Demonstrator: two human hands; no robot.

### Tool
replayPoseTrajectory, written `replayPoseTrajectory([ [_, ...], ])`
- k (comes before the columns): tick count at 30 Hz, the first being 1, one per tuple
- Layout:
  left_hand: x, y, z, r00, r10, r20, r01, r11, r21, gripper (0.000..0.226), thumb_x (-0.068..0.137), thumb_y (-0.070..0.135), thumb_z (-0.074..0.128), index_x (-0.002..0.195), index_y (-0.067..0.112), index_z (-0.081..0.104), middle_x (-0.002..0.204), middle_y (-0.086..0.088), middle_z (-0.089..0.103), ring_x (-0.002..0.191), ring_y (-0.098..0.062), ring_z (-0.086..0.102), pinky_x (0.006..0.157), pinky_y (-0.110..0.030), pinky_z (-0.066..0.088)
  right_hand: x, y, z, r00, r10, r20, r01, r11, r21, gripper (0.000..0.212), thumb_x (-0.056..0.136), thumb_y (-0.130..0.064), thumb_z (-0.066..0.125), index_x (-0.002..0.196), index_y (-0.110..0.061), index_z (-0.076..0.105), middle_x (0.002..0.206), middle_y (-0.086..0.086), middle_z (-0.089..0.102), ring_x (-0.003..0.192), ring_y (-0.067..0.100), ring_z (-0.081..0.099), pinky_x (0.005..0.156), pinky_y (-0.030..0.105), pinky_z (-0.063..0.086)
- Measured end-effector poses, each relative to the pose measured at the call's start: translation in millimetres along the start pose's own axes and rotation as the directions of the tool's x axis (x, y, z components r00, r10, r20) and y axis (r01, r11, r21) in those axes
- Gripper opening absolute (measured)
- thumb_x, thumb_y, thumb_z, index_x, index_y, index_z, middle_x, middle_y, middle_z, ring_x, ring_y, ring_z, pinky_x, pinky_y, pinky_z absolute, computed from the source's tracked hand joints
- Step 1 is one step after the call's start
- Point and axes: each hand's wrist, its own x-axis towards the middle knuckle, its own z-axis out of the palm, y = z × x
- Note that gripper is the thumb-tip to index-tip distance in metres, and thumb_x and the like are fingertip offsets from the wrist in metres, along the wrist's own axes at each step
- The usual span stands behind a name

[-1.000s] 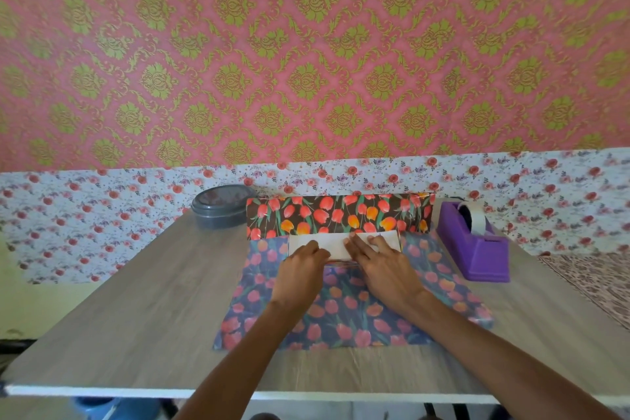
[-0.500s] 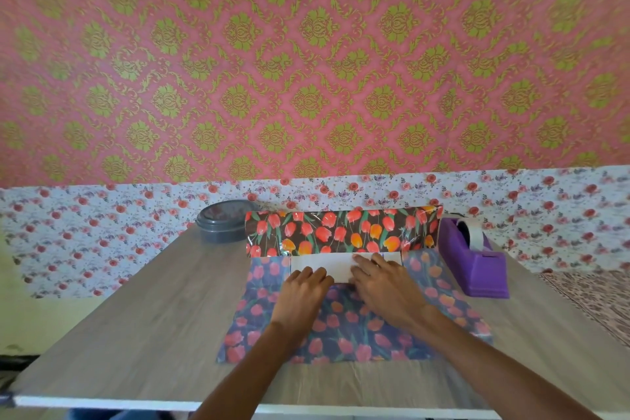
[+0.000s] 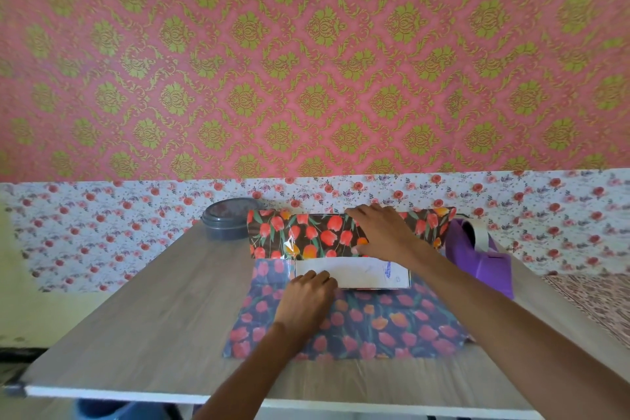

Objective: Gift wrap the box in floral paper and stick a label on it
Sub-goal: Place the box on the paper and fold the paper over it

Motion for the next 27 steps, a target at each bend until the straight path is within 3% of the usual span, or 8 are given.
replayPoseTrajectory([
  [3,7.4,-4.4,-10.1,0.983,-0.077,-0.169,0.061,0.993,-0.101,0.011,0.08,0.016,0.076,0.08,0.024,0.068,0.072,0.008,0.065,0.054,-0.01,0.059,0.046,-0.023,0.047,-9.6,-5.7,4.0,0.995,0.004,-0.098,-0.011,0.998,-0.069,0.082,0.08,-0.051,0.071,0.144,-0.018,0.034,0.14,0.004,0.048,0.126,0.026,0.046,0.103,0.045,0.04],
  [5,21.0,-11.6,-24.4,0.938,-0.116,-0.326,0.064,0.984,-0.166,0.02,0.08,0.008,0.075,0.095,0.018,0.067,0.085,0.003,0.067,0.07,-0.014,0.062,0.059,-0.027,0.052,-15.1,-8.3,5.5,0.99,0.013,-0.141,-0.023,0.997,-0.074,0.082,0.075,-0.053,0.074,0.141,-0.019,0.037,0.135,0.002,0.049,0.122,0.025,0.047,0.099,0.044,0.04],
  [7,38.4,-17.4,-48.5,0.921,-0.149,-0.36,0.109,0.986,-0.13,0.036,0.08,0.016,0.077,0.111,0.016,0.059,0.105,-0.002,0.065,0.093,-0.021,0.062,0.078,-0.034,0.053,-20.8,-10.4,5.3,0.986,0.023,-0.163,-0.036,0.996,-0.077,0.083,0.072,-0.055,0.075,0.138,-0.019,0.04,0.132,0.001,0.05,0.119,0.025,0.047,0.096,0.043,0.038],
  [10,58.7,-27.1,-72.1,0.984,-0.141,-0.111,0.138,0.99,-0.031,0.054,0.086,0.033,0.071,0.132,0.018,0.05,0.137,-0.004,0.051,0.126,-0.026,0.048,0.108,-0.041,0.036,-32.8,-15.0,7.8,0.976,0.031,-0.217,-0.053,0.994,-0.094,0.088,0.067,-0.057,0.08,0.137,-0.016,0.045,0.132,0.002,0.053,0.117,0.026,0.049,0.092,0.044,0.04],
  [13,64.6,-32.0,-70.1,0.989,-0.102,0.106,0.107,0.993,-0.04,0.054,0.089,0.032,0.066,0.138,0.02,0.045,0.138,0.0,0.049,0.13,-0.022,0.045,0.114,-0.037,0.027,-46.5,-18.0,11.2,0.957,0.018,-0.289,-0.044,0.996,-0.082,0.094,0.063,-0.062,0.08,0.137,-0.013,0.048,0.132,0.004,0.055,0.117,0.028,0.049,0.091,0.046,0.044],
  [20,63.2,-25.9,-65.1,0.989,-0.097,0.108,0.091,0.994,0.056,0.051,0.094,0.04,0.057,0.138,0.019,0.042,0.137,-0.003,0.041,0.125,-0.025,0.042,0.106,-0.039,0.034,-40.7,-3.9,-17.2,0.992,0.0,-0.123,-0.001,1.0,-0.013,0.077,0.083,-0.068,0.055,0.145,-0.023,0.041,0.143,0.0,0.045,0.13,0.025,0.04,0.102,0.044,0.037],
  [23,68.1,-29.4,-65.7,0.984,-0.096,0.151,0.08,0.991,0.103,0.05,0.094,0.035,0.058,0.138,0.02,0.041,0.139,-0.003,0.044,0.126,-0.026,0.042,0.104,-0.04,0.036,-38.8,2.2,-25.9,1.0,0.004,-0.025,-0.004,1.0,-0.031,0.076,0.085,-0.057,0.062,0.148,-0.022,0.037,0.146,0.001,0.043,0.132,0.025,0.036,0.104,0.044,0.036],
  [27,69.4,-27.5,-67.0,0.976,-0.115,0.187,0.084,0.983,0.166,0.061,0.09,0.038,0.064,0.141,0.018,0.037,0.141,-0.004,0.043,0.128,-0.029,0.038,0.107,-0.043,0.034,-42.1,-1.3,-27.6,1.0,-0.004,-0.022,0.002,0.995,-0.104,0.073,0.084,-0.041,0.068,0.146,-0.017,0.039,0.141,0.006,0.044,0.129,0.027,0.036,0.105,0.044,0.035],
])
